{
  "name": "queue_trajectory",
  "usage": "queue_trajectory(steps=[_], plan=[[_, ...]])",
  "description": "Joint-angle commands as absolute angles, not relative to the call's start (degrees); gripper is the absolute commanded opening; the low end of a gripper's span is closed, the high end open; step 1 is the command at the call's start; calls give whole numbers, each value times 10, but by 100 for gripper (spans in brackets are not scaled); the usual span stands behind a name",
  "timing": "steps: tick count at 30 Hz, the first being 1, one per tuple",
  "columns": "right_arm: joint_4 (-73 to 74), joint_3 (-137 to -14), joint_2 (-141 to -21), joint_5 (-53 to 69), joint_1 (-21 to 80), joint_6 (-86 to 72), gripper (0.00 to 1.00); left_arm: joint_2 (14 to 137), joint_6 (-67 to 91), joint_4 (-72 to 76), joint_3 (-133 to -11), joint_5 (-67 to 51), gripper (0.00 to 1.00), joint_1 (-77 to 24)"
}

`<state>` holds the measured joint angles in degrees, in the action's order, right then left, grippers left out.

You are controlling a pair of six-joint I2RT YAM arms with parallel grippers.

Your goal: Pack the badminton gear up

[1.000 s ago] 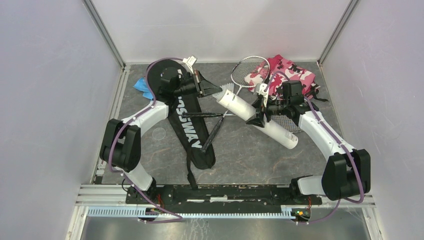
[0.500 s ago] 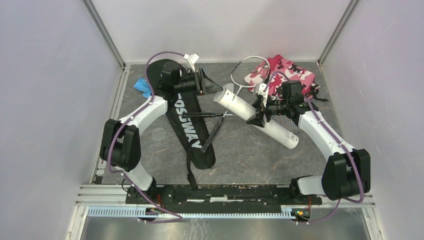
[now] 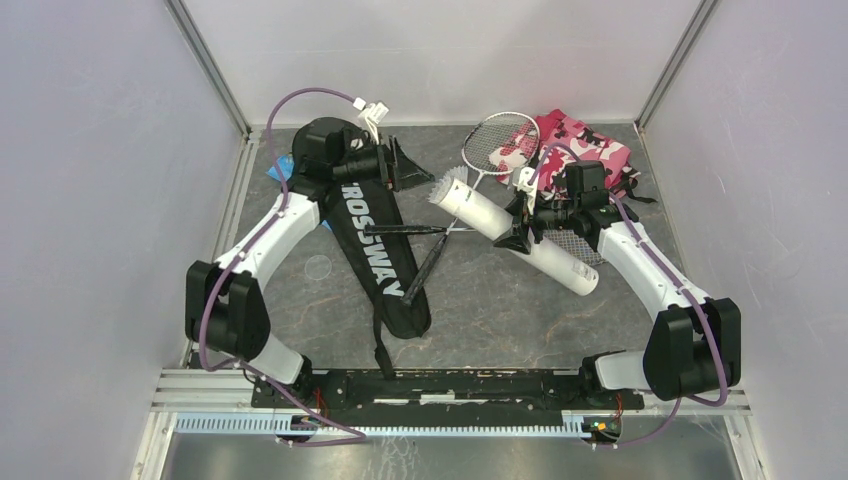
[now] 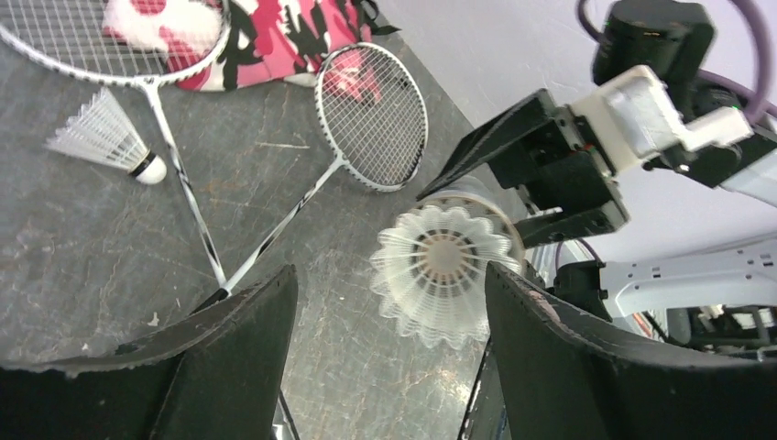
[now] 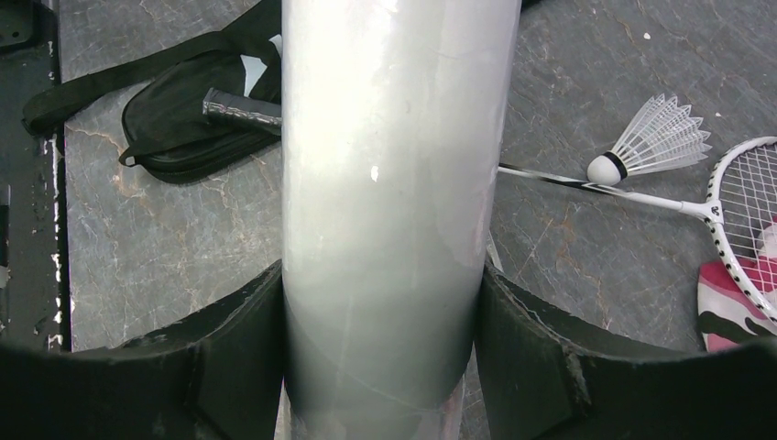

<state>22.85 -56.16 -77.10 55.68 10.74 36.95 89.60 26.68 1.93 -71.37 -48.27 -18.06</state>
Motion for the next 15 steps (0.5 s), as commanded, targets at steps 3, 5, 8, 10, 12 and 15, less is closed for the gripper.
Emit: queue_trajectory(steps=[3,5,8,10,12,15], plan=[[225,-573,-768,572,105,383,38,844,186,18,-729,-535,80,-181],[226,-574,-769,573,106,384,38,844,183,19,-727,-543,79,-186],[227,-573,-768,573,106,385,38,848,175,18,-726,-541,78,-197],[228,-574,-768,573,105,385,38,854,172,17,-726,-541,77,-207],[228,-574,-768,573,105,385,38,860,167,13,-726,-543,75,-220],[229,-574,-767,572,105,385,38,868,157,4,-725,-549,70,-239]])
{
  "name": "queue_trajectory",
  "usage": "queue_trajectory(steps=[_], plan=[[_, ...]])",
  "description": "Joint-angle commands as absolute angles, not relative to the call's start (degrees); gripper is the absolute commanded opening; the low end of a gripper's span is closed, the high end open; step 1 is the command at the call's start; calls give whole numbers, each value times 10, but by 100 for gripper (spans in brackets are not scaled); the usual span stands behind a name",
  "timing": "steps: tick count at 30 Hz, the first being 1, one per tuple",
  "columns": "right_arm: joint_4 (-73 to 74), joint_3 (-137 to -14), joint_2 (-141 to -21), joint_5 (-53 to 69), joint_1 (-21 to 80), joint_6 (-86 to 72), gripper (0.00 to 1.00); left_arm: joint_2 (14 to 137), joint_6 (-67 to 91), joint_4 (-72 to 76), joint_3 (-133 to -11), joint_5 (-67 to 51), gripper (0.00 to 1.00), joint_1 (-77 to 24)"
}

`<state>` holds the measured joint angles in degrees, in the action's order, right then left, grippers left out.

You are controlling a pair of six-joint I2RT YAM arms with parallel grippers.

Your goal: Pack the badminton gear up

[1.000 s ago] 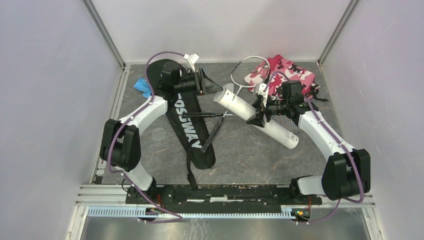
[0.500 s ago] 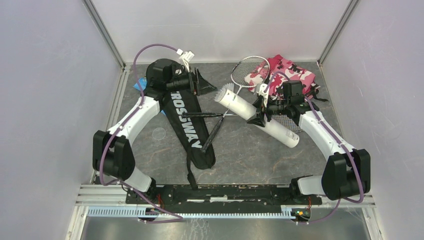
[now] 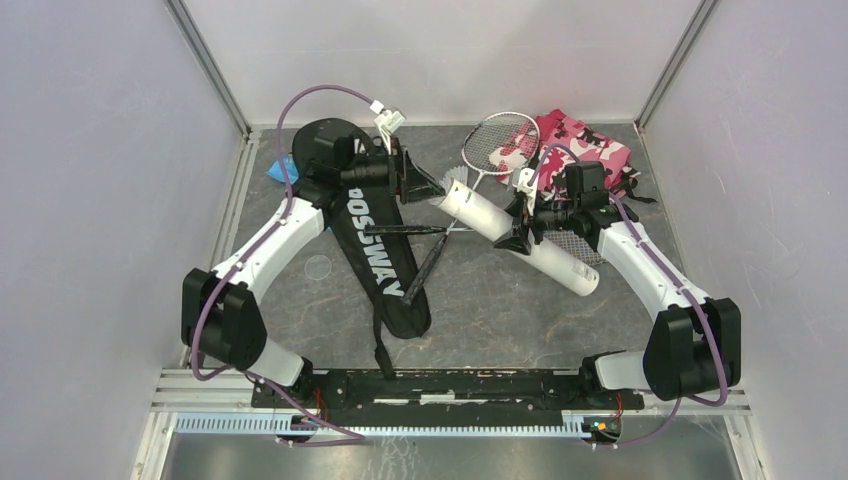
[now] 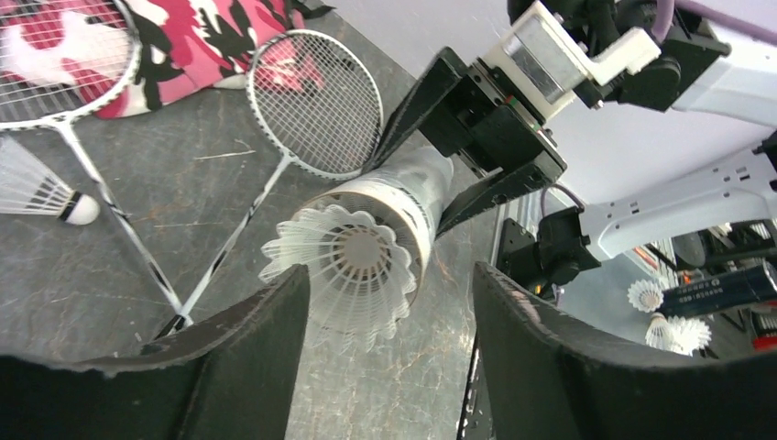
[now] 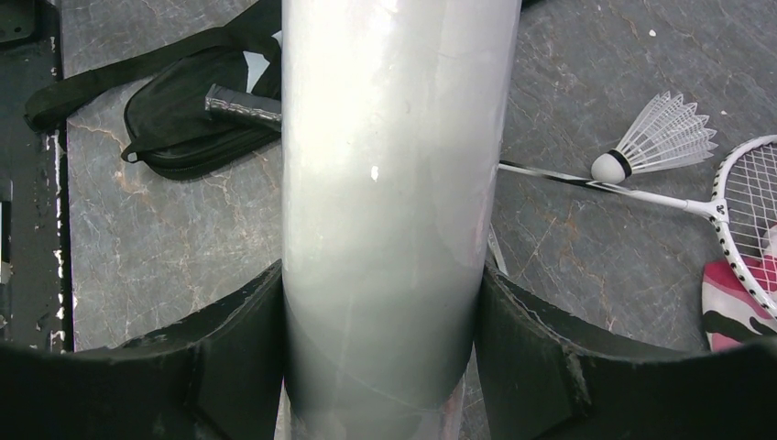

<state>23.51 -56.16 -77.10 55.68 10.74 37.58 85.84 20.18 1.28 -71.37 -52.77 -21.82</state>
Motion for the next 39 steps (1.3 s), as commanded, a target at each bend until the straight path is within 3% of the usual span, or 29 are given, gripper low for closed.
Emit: queue_trajectory(steps=[1,6,12,28,39], plan=[[229,-574,-766,571,105,385,38,870,153,4,-725,-549,67,-244],[229,-575,-767,574,105,384,38,890,141,-21,-732,-554,57,-271],[228,-573,-764,574,106,382,38,931,137,-31,-758,-590,55,-312],[231,-568,-754,562,92,392,38,929,-8,-183,-832,-601,95,-293],[229,-564,-752,563,67,387,38,887,-46,-190,-856,-568,100,-242]])
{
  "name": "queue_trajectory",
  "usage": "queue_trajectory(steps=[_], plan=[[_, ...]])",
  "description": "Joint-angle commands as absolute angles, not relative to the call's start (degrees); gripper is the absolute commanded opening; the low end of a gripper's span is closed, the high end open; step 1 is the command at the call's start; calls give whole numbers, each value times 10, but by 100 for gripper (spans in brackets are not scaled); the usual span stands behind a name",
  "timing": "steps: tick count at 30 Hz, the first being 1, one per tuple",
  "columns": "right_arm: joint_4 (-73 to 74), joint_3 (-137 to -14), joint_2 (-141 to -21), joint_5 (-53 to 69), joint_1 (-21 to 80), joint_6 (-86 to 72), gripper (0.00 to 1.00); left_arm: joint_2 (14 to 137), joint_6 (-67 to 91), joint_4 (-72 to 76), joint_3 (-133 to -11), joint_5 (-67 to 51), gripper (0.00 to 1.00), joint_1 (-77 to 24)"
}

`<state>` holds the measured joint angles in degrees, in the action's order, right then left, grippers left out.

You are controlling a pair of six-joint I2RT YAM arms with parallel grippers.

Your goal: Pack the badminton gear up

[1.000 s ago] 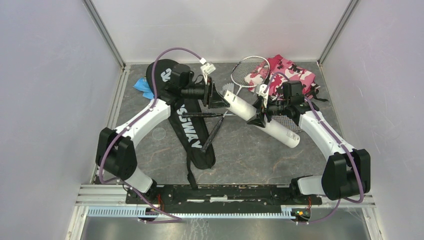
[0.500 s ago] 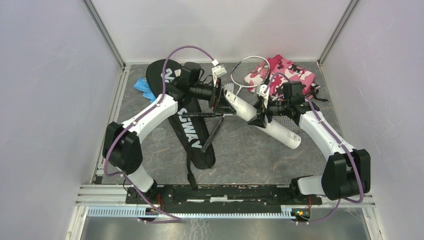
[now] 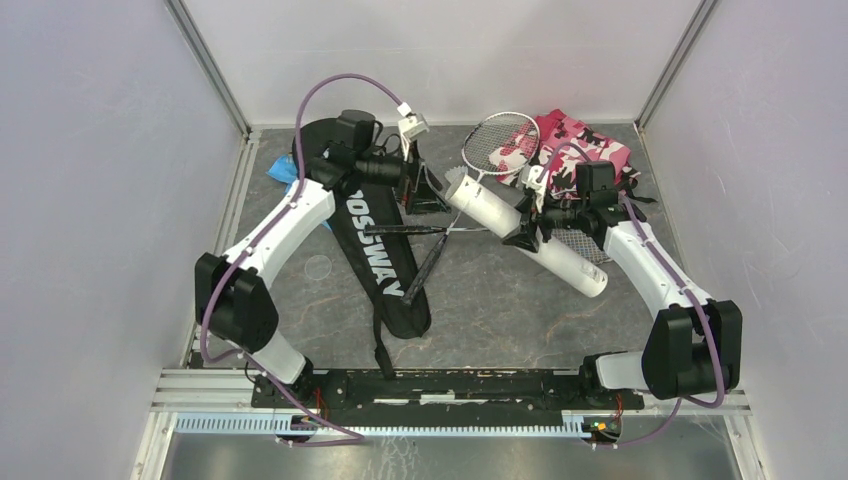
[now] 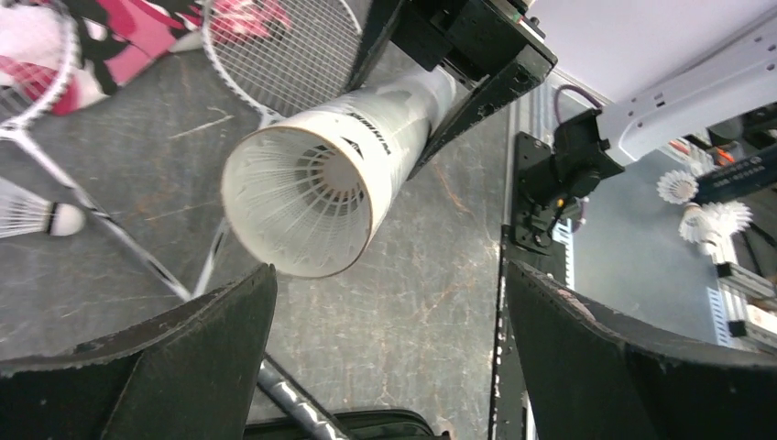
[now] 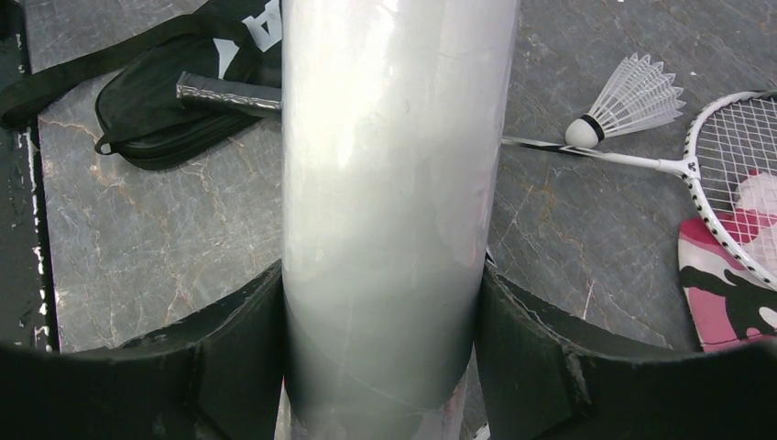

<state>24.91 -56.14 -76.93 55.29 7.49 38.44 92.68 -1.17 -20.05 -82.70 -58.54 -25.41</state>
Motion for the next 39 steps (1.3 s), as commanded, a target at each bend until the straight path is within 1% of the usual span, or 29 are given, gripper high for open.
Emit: queue_trajectory(steps=[1,7,10,13,16,23,39], plan=[[228,-563,-751,561,66,385,38,884,-43,-182,-855,-551,100,-239],[215,-556,-742,552,50,371,38,897,-2,-126,-855,-442,100,-217],[213,-555,-736,554,38,368,38,925,24,-100,-858,-412,100,-209],[212,-552,-728,557,24,368,38,967,30,-84,-878,-413,99,-202],[211,-550,-722,559,16,367,38,1024,32,-83,-912,-423,96,-200],[209,-547,-718,561,4,369,38,1150,47,-80,-999,-419,93,-200],[221,-543,-746,561,3,387,38,1439,71,-73,-1264,-416,84,-200]])
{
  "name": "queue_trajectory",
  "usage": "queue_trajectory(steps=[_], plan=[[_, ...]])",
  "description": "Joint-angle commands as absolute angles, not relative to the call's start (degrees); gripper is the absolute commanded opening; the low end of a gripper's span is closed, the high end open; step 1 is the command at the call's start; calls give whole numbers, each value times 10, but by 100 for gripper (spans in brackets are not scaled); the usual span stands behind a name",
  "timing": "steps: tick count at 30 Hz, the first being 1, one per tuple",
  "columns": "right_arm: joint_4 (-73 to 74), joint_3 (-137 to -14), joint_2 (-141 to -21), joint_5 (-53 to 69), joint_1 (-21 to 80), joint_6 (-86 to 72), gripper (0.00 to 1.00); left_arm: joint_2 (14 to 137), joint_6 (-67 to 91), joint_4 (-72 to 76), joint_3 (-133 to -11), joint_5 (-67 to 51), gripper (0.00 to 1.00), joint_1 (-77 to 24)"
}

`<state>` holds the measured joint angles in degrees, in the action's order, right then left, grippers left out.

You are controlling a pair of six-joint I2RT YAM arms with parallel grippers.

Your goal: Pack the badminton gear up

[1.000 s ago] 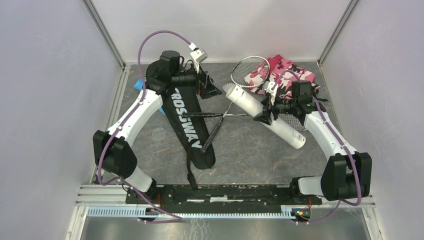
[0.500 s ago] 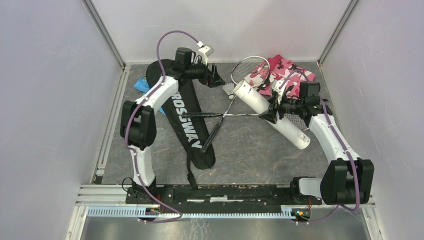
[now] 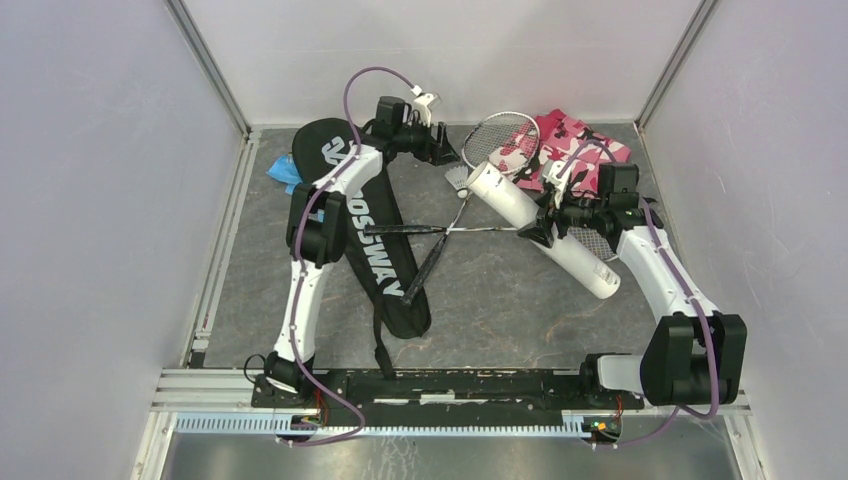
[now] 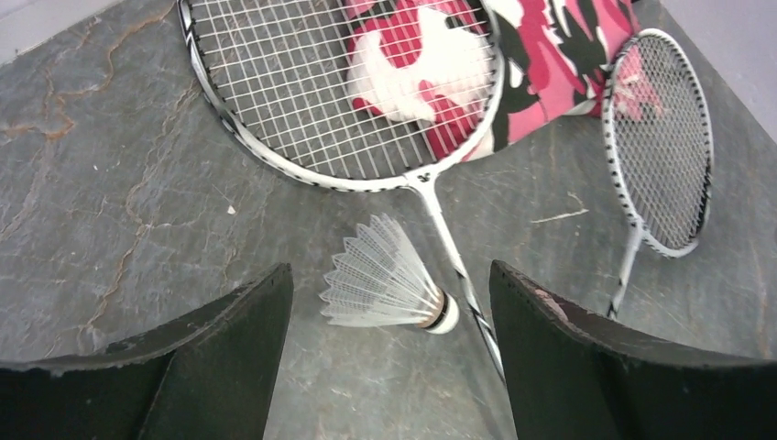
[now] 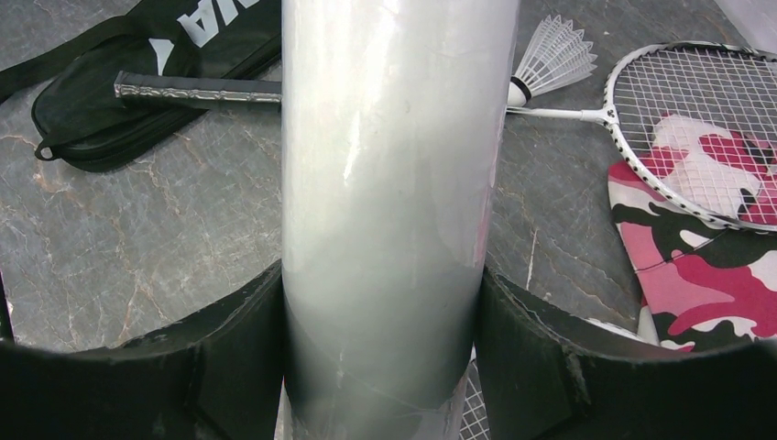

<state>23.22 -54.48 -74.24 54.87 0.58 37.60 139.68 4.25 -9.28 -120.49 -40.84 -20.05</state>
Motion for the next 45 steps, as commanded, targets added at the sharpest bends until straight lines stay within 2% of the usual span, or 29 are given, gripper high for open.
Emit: queue_trajectory(steps=[1,11,16,22,33,45], plan=[[221,-543,-749,561,-10,387,38,1453,78,-69,-1272,-422,82,-200],[224,-543,-763,566,-13,389,38,1478,107,-57,-1255,-512,62,-201],[224,-542,-764,569,-15,388,38,1464,67,-85,-1233,-525,49,-200],[224,-542,-768,571,-14,387,38,1448,16,-135,-1216,-526,39,-201],[225,-542,-768,574,-14,387,38,1392,4,-157,-1173,-528,2,-193],[221,-538,-763,565,-15,387,38,1247,4,-164,-1064,-553,2,-141]])
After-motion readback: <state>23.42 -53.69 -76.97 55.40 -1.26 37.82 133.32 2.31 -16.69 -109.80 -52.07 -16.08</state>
